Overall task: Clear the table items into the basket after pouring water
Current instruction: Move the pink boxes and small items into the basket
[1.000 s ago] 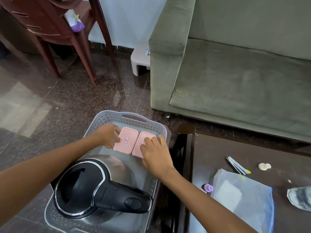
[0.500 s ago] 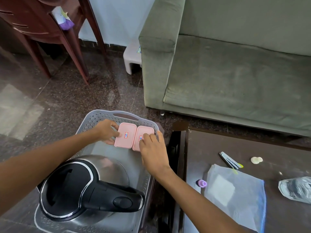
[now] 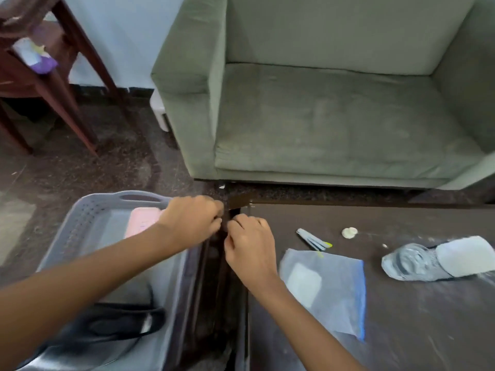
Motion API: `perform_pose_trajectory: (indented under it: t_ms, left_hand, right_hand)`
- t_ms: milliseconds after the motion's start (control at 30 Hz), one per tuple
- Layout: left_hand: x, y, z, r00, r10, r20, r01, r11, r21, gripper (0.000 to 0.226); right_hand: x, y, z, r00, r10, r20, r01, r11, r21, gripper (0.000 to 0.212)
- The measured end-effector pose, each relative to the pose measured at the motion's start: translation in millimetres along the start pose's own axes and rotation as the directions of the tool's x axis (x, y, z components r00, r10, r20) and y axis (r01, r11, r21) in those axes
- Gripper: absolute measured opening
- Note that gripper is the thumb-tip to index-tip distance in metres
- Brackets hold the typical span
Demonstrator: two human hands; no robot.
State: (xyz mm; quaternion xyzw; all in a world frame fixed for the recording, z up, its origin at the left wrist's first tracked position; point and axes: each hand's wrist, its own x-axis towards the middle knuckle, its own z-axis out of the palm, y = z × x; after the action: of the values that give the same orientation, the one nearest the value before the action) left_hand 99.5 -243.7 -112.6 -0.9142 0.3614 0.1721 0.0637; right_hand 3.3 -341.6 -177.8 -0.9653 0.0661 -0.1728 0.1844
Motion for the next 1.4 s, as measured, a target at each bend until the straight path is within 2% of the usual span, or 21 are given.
perform_pose_trajectory:
  t_ms: [100, 200, 367, 467, 600, 667, 733, 767, 833, 900, 1067, 1133, 1300, 1400]
  left_hand:
    - [15, 81, -10, 0.993, 0.119, -0.025, -0.121, 0.984, -0.134, 0.022]
    - [34, 159, -19, 0.988, 0.145, -0.045, -0.152, 0.942, -0.299, 0.019]
    - [77, 295, -11, 0.993, 0.097, -0.073, -0.121, 0.82, -0.559, 0.017]
    - [95, 352, -7, 0.995, 0.07, -0.068, -0.097, 0.789, -0.606, 0.015]
    - [131, 429, -6, 0.994, 0.099, -0.036, -0.101, 0.798, -0.595, 0.016]
    - [146, 449, -6, 0.994, 0.104, -0.019, -0.096, 0.808, -0.582, 0.016]
    - [160, 466, -4, 0.994, 0.107, -0.007, -0.093, 0.827, -0.554, 0.018]
    - [166, 475, -2, 0.994, 0.107, -0.003, -0.092, 0.837, -0.539, 0.02]
    - [173, 486, 0, 0.994, 0.107, 0.002, -0.091, 0.857, -0.508, 0.022]
    - [177, 495, 2, 0.993, 0.115, 0.006, -0.099, 0.873, -0.477, 0.023]
    - [183, 505, 5, 0.992, 0.125, -0.008, -0.115, 0.882, -0.458, 0.02]
    - [184, 507, 5, 0.992, 0.127, -0.013, -0.119, 0.881, -0.458, 0.02]
    - [183, 506, -3, 0.989, 0.13, -0.066, -0.146, 0.877, -0.457, 0.021]
    - [181, 500, -7, 0.981, 0.148, -0.124, -0.19, 0.86, -0.474, 0.026]
  right_hand:
    - [-37, 73, -48, 0.982, 0.171, -0.084, -0.171, 0.985, 0.012, 0.014]
    - [-76, 152, -95, 0.938, 0.311, -0.156, -0.304, 0.95, 0.068, 0.012]
    - [-121, 290, -188, 0.848, 0.466, -0.252, -0.461, 0.884, 0.083, 0.007]
    - [-130, 356, -220, 0.802, 0.528, -0.279, -0.531, 0.844, 0.072, 0.012]
    - [-145, 460, -248, 0.771, 0.561, -0.303, -0.592, 0.806, -0.013, 0.013]
    - [-151, 501, -249, 0.776, 0.569, -0.272, -0.604, 0.794, -0.065, 0.021]
    - [-158, 544, -244, 0.757, 0.63, -0.176, -0.653, 0.743, -0.148, 0.036]
    - [-162, 566, -240, 0.709, 0.699, -0.09, -0.7, 0.684, -0.204, 0.047]
    - [-168, 599, -235, 0.57, 0.82, 0.06, -0.782, 0.563, -0.268, 0.066]
    - [-173, 623, -229, 0.488, 0.862, 0.141, -0.816, 0.507, -0.277, 0.077]
    - [-176, 650, -217, 0.474, 0.843, 0.253, -0.779, 0.536, -0.326, 0.085]
    - [-176, 655, -213, 0.498, 0.824, 0.272, -0.754, 0.566, -0.333, 0.084]
    - [-177, 657, -210, 0.564, 0.803, 0.193, -0.732, 0.594, -0.335, 0.075]
    - [-163, 644, -219, 0.603, 0.787, 0.132, -0.75, 0.616, -0.24, 0.077]
